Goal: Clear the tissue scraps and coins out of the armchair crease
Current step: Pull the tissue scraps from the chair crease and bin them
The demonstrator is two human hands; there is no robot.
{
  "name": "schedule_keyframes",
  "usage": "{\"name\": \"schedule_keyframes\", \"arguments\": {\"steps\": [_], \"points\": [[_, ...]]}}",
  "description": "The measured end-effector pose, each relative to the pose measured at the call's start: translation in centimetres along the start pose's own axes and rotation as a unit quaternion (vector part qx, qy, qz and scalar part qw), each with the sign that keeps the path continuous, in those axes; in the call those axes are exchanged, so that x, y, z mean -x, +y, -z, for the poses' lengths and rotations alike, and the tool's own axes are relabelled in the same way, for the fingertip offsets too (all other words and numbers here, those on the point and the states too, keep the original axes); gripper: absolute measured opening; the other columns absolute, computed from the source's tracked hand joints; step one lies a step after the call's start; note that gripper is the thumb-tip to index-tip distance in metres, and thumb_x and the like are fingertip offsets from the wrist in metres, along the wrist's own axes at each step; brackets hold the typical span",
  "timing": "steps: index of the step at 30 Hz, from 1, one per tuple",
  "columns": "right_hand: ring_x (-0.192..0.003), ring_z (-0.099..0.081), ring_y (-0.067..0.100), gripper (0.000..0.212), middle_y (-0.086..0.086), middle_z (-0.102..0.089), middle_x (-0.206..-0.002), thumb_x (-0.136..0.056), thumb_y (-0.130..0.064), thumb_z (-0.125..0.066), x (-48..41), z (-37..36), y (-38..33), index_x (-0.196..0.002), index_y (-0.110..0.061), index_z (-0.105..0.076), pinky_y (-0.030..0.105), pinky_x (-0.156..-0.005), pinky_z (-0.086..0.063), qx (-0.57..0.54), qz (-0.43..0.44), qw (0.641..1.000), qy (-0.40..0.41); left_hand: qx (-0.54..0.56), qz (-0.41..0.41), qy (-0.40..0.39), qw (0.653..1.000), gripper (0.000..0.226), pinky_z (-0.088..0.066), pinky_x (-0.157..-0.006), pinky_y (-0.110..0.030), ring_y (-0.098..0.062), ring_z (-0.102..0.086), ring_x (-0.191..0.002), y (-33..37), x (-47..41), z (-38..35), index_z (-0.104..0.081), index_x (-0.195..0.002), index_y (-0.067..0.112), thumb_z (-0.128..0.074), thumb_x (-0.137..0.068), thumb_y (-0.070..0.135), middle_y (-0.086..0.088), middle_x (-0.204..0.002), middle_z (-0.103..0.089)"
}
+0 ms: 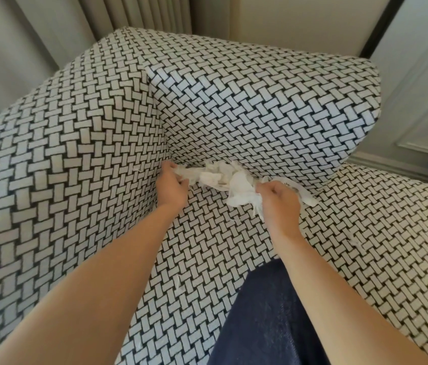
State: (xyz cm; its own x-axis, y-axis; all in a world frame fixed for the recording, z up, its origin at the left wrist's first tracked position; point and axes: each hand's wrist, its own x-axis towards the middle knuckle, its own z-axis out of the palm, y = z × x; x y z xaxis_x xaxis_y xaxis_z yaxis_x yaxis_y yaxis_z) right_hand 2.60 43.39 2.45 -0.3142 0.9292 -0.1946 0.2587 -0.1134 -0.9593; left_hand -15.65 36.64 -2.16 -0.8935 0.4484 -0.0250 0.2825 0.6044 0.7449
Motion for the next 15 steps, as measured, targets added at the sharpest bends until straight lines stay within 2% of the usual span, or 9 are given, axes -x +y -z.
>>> {"name": "schedule_keyframes", "arguments": {"steps": [2,3,7,11,15], "points": [[-0.061,-0.047,0.006,0.015,-0.001,-0.059,-0.073,-0.091,-0.015,-0.056,0.1,0.0,-0.1,-0.085,-0.003,-0.063,0.005,-0.052,-0.041,0.008,0.018,1.0,-0.003,-0.027,-0.006,-0.039,0.999,0.065,-0.038,-0.105,-0.035,-0.025,-0.044,-0.124,-0.3,-0.5,-0.4,-0.033,-0.139,0.01,-0.067,-0.084,0.01,-0.013,-0.137,-0.041],[-0.06,-0.046,0.006,0.014,0.0,-0.058,-0.072,-0.09,-0.014,-0.056,0.1,0.0,-0.2,-0.085,-0.003,-0.063,0.003,-0.051,-0.04,0.01,0.023,1.0,-0.007,-0.048,-0.011,-0.061,0.997,0.073,-0.034,-0.109,-0.037,-0.026,-0.037,-0.129,-0.4,-0.8,-0.6,-0.029,-0.143,0.01,-0.07,-0.083,0.015,-0.012,-0.143,-0.033],[-0.064,-0.047,0.01,0.014,0.0,-0.058,-0.072,-0.09,-0.014,-0.057,0.2,-0.6,0.0,-0.083,-0.003,-0.062,0.006,-0.053,-0.04,0.017,0.032,0.999,-0.031,-0.132,0.007,-0.119,0.984,0.083,-0.026,-0.113,-0.045,-0.034,-0.024,-0.137,-0.7,-2.2,-1.8,-0.021,-0.147,0.011,-0.069,-0.082,0.025,-0.011,-0.153,-0.025],[-0.069,-0.053,0.008,0.013,0.001,-0.064,-0.077,-0.09,-0.014,-0.058,-0.4,-1.4,0.3,-0.08,-0.008,-0.063,0.008,-0.062,-0.043,0.038,0.047,0.997,-0.046,-0.153,0.07,-0.123,0.978,0.072,-0.024,-0.114,-0.047,-0.037,-0.019,-0.138,-0.2,-3.2,-2.4,-0.018,-0.149,0.011,-0.058,-0.09,0.023,-0.011,-0.154,-0.018],[-0.065,-0.053,0.003,0.014,-0.003,-0.062,-0.074,-0.09,-0.015,-0.057,-0.7,-1.7,0.4,-0.078,-0.011,-0.062,0.009,-0.061,-0.043,0.039,0.041,0.997,-0.046,-0.143,0.065,-0.072,0.985,0.037,-0.036,-0.106,-0.044,-0.033,-0.034,-0.127,0.0,-3.4,-3.4,-0.052,-0.131,0.013,-0.043,-0.095,0.018,-0.009,-0.147,-0.027]]}}
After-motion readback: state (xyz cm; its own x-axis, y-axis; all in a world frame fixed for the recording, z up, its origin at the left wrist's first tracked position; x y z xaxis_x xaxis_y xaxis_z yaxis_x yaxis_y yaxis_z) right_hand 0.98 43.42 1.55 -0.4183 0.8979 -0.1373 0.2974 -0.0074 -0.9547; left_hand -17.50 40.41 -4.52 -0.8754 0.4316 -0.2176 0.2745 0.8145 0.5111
